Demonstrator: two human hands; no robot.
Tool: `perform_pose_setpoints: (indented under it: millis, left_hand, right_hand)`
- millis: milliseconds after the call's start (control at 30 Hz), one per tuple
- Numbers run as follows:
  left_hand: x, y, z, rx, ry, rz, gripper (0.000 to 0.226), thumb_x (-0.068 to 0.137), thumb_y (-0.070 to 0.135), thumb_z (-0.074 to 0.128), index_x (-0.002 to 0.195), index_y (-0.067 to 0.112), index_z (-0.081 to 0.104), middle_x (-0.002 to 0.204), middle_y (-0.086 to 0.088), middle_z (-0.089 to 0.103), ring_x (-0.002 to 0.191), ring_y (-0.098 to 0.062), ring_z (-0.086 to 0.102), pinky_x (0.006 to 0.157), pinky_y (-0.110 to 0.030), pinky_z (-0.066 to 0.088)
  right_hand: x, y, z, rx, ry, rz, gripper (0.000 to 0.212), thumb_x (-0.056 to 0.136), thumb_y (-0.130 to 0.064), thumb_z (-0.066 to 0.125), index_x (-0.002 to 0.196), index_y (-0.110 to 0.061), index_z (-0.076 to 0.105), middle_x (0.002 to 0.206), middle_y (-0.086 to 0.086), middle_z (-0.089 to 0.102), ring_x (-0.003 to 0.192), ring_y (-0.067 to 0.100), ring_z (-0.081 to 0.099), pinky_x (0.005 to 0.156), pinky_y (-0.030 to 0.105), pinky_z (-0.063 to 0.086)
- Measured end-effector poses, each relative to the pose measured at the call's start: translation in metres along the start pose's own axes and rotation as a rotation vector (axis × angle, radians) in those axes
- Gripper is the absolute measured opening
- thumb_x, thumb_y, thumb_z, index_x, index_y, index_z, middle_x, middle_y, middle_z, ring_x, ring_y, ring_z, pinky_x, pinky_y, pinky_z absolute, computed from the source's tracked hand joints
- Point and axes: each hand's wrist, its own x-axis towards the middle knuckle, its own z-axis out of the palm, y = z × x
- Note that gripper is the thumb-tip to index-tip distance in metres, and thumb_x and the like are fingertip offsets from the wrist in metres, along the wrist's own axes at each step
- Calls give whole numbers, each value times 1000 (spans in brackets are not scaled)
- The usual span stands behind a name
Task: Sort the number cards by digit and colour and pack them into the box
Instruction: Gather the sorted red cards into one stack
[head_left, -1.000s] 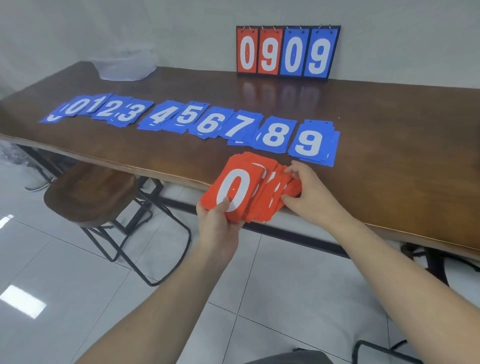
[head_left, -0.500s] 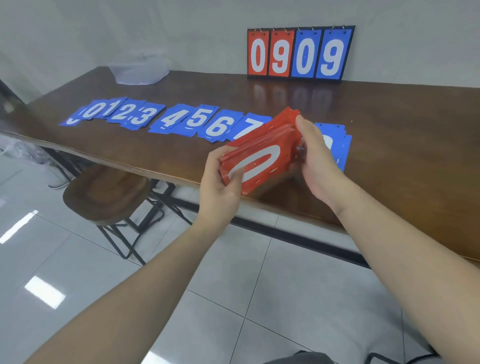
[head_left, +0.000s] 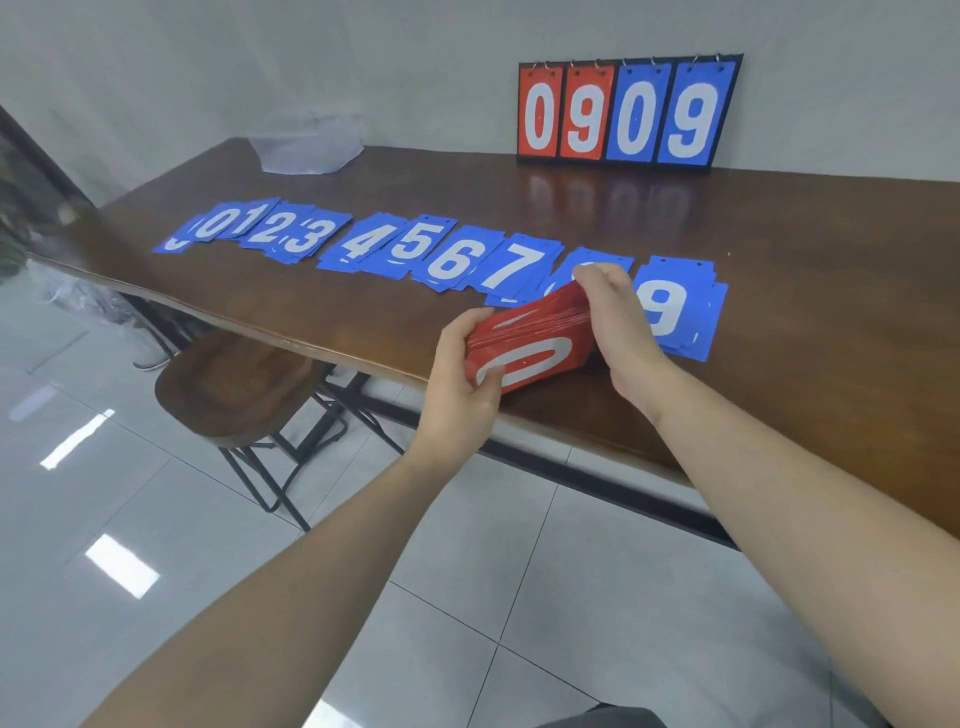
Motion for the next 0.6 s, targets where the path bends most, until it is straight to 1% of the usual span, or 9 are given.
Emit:
perform_pose_setpoints:
  millis: [67, 100, 133, 200, 267, 367, 433, 533, 600]
  left_hand:
    - [2, -2, 0, 22, -22, -15, 57, 95, -6, 58, 132, 34, 42, 135, 4, 49, 126, -8, 52, 102, -33, 52]
    - [3, -3, -1, 45, -35, -5, 56, 95, -6, 58, 132, 34, 43, 135, 5, 48, 125, -6, 51, 102, -32, 52]
    - [4, -3, 0, 70, -38, 9, 55, 95, -5, 58, 132, 33, 43, 134, 5, 47, 125, -4, 51, 102, -31, 51]
    - [9, -4, 0, 92, -22, 10, 54, 95, -5, 58, 133, 30, 44, 134, 6, 48, 124, -1, 50, 102, -27, 50]
    - [13, -4, 3, 94, -15, 1, 54, 94, -7, 57, 134, 27, 45, 133, 7, 49, 123, 0, 50, 102, -25, 49]
    - [9, -4, 10, 136, -47, 134, 57, 93, -11, 55, 134, 28, 44, 130, 13, 45, 126, -1, 48, 106, -30, 47]
    - [7, -6, 14, 139, -69, 151, 59, 94, -9, 56, 137, 29, 43, 131, 14, 44, 128, -2, 47, 108, -29, 46]
    - [13, -13, 13, 112, -5, 56, 63, 94, -6, 61, 140, 32, 42, 132, 12, 45, 128, 1, 47, 105, -23, 47]
    - [14, -14, 11, 113, 10, 45, 64, 94, -6, 61, 140, 34, 41, 132, 18, 45, 128, 0, 47, 104, -24, 48]
  right_hand:
    - [3, 3, -1, -73, -66, 12, 48, 93, -66, 51, 121, -27, 54, 103, -7, 67, 91, 7, 65, 70, 24, 42]
    - [4, 5, -3, -93, -80, 27, 53, 90, -70, 53, 122, -28, 54, 104, -7, 68, 93, 8, 66, 72, 24, 44]
    - [7, 6, -4, -97, -73, 34, 54, 89, -71, 54, 123, -28, 54, 105, -7, 68, 94, 9, 67, 75, 24, 45]
    - [13, 10, -7, -87, -43, 7, 42, 95, -62, 53, 120, -29, 56, 106, -5, 68, 94, 9, 67, 76, 25, 47]
    - [15, 11, -6, -92, -43, -41, 28, 100, -53, 49, 111, -29, 57, 102, -7, 66, 91, 6, 65, 74, 24, 47]
    - [13, 13, -1, -87, -18, -126, 26, 100, -52, 52, 100, -26, 53, 90, -11, 61, 77, -2, 62, 63, 14, 43]
    - [16, 16, -1, -37, 13, -115, 25, 99, -51, 54, 103, -26, 52, 92, -10, 62, 79, 2, 65, 61, 15, 44]
    - [22, 19, -5, 21, 32, -63, 23, 102, -48, 50, 113, -29, 53, 98, -8, 64, 89, 9, 67, 68, 21, 47]
    - [23, 21, -4, 26, 0, -68, 27, 102, -49, 50, 115, -26, 57, 98, -8, 65, 88, 7, 67, 67, 18, 47]
